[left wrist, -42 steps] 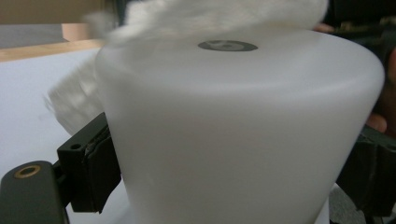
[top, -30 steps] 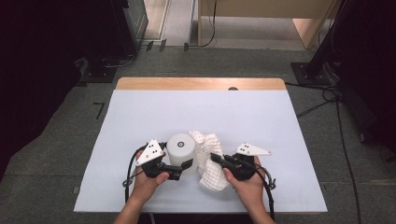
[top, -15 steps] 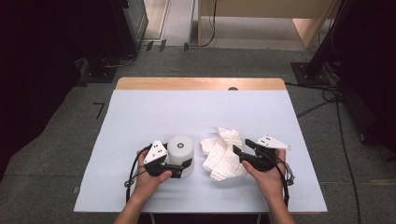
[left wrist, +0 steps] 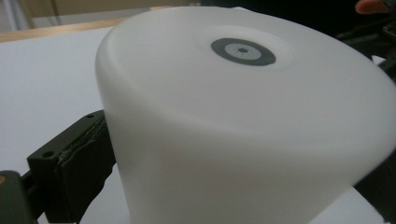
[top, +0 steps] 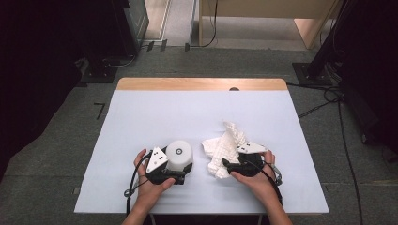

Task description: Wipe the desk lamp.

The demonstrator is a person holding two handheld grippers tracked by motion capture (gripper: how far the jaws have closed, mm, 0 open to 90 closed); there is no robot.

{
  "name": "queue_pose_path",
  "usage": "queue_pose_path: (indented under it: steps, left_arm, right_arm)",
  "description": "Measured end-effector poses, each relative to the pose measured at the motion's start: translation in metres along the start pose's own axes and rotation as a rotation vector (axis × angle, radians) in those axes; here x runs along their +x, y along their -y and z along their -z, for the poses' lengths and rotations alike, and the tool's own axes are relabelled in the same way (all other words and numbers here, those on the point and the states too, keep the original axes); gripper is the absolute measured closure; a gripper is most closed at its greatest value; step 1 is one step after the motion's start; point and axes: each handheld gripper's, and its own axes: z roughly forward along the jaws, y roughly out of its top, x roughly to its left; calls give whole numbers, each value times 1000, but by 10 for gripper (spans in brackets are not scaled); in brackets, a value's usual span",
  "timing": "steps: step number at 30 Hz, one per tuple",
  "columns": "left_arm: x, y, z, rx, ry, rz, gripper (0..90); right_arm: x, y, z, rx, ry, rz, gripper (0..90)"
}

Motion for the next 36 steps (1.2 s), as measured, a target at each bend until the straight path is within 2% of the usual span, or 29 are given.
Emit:
queue_pose_path:
  steps: [2, 5, 7, 8, 9, 10, 11, 13, 14, 16, 18, 19, 22, 24, 25, 26, 27, 28, 29, 30, 31, 32, 34, 36]
  left_arm:
    - [-9, 1, 1, -23, -78, 26, 0]
    - [-24, 2, 0, -43, -162, 48, 0]
    - [-31, 1, -2, -35, -218, 43, 0]
    - [-33, 1, -3, -37, -232, 42, 0]
    - [-33, 0, -4, -28, -248, 36, 0]
    - [-32, 1, -5, -16, -282, 30, 0]
    - [-31, 2, -5, -20, -282, 35, 3]
    - [-28, 3, -4, -20, -245, 41, 38]
    - [-28, 4, -4, -25, -237, 36, 74]
    - [-27, 4, -3, -25, -231, 29, 76]
    - [-21, 2, -2, -20, -191, 12, 79]
    - [-16, 0, -1, -19, -155, 16, 80]
    - [5, -6, 3, -47, 24, 71, 82]
    - [16, -9, 6, -49, 129, 93, 83]
    - [23, -12, 6, -39, 198, 115, 82]
    - [26, -13, 7, -34, 234, 126, 82]
    - [30, -14, 8, -44, 269, 134, 83]
    - [31, -15, 9, -45, 292, 140, 83]
    - [30, -17, 9, -35, 337, 136, 83]
    - [28, -18, 9, -31, 361, 118, 83]
    - [24, -20, 9, -29, 376, 100, 83]
    - [24, -20, 9, -29, 376, 100, 83]
    - [12, -23, 5, -15, 416, 63, 83]
    - [5, -25, 3, -6, 431, 46, 83]
  right_arm:
    - [0, 1, -2, 14, 20, -29, 226]
    - [3, 5, -8, 37, 50, -41, 220]
    - [8, 6, -11, 40, 89, -24, 227]
    - [11, 6, -12, 40, 110, -18, 241]
    - [13, 7, -12, 35, 127, -19, 268]
    - [14, 7, -12, 34, 134, -27, 297]
    - [15, 7, -12, 32, 137, -32, 344]
    - [14, 7, -11, 26, 140, -33, 430]
    - [13, 7, -10, 22, 145, -30, 496]
    - [13, 9, -8, 12, 137, -26, 629]
    - [12, 10, -8, 4, 136, -14, 757]
    - [11, 10, -7, 4, 137, -8, 790]
    - [6, 8, -3, -12, 93, -46, 828]
    - [3, 5, 7, -81, 23, -113, 831]
    - [2, 2, 12, -114, 0, -130, 831]
    - [3, -4, 21, -171, -14, -138, 832]
    - [5, -7, 27, -208, -8, -137, 831]
    - [9, -12, 37, -277, 25, -128, 831]
    - [13, -15, 44, -325, 51, -124, 831]
    - [19, -19, 53, -392, 91, -110, 831]
    - [24, -22, 59, -434, 99, -106, 830]
    - [30, -24, 63, -464, 91, -103, 830]
    - [42, -29, 68, -510, 46, -78, 830]
    - [57, -34, 70, -521, -19, -47, 829]
